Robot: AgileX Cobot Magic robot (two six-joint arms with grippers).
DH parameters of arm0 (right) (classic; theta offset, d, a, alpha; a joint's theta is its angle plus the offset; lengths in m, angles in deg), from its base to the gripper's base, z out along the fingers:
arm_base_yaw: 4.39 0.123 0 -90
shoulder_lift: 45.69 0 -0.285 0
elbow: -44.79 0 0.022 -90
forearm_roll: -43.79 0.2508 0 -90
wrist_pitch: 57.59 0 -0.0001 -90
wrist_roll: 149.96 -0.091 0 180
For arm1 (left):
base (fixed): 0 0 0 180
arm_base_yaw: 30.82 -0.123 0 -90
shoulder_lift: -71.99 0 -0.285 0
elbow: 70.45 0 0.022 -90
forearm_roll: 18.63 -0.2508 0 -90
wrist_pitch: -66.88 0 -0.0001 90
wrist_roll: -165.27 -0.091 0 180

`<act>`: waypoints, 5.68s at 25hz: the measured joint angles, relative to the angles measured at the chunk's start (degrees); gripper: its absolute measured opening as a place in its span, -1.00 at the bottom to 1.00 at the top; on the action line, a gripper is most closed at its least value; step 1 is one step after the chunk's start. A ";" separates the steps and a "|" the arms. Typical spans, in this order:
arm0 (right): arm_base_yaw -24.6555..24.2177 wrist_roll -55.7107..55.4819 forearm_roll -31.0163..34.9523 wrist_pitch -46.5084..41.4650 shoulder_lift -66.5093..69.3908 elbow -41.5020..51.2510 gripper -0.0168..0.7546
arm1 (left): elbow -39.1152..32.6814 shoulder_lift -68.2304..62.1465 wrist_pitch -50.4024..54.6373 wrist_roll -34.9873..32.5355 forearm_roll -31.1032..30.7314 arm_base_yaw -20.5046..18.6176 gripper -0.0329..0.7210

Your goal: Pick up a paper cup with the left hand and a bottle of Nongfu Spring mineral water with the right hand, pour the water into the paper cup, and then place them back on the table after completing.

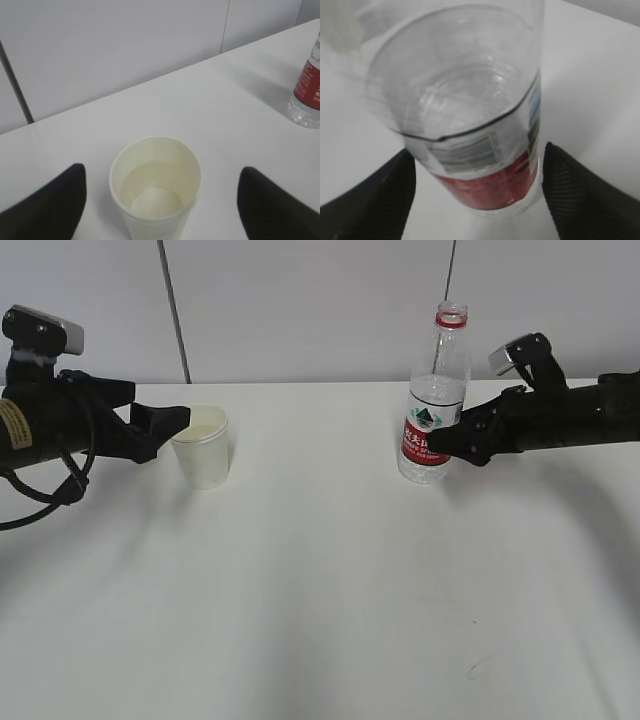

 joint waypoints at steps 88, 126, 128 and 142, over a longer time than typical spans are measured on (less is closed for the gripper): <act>-4.90 -35.91 -17.51 -14.83 -26.00 1.11 0.53 | 0.80 48.38 106.68 -22.80 44.57 2.37 -0.14; -4.90 -40.82 -17.51 -19.01 -26.00 1.11 0.53 | -15.55 103.46 105.86 -23.29 44.57 2.37 -0.14; -4.90 -40.82 -17.51 -20.30 -26.00 1.11 0.53 | -15.55 103.46 105.86 -23.29 44.57 2.37 -0.14; -5.04 -40.82 -16.69 -39.70 -25.42 1.11 0.53 | -15.55 103.46 105.86 -23.29 44.57 2.37 -0.14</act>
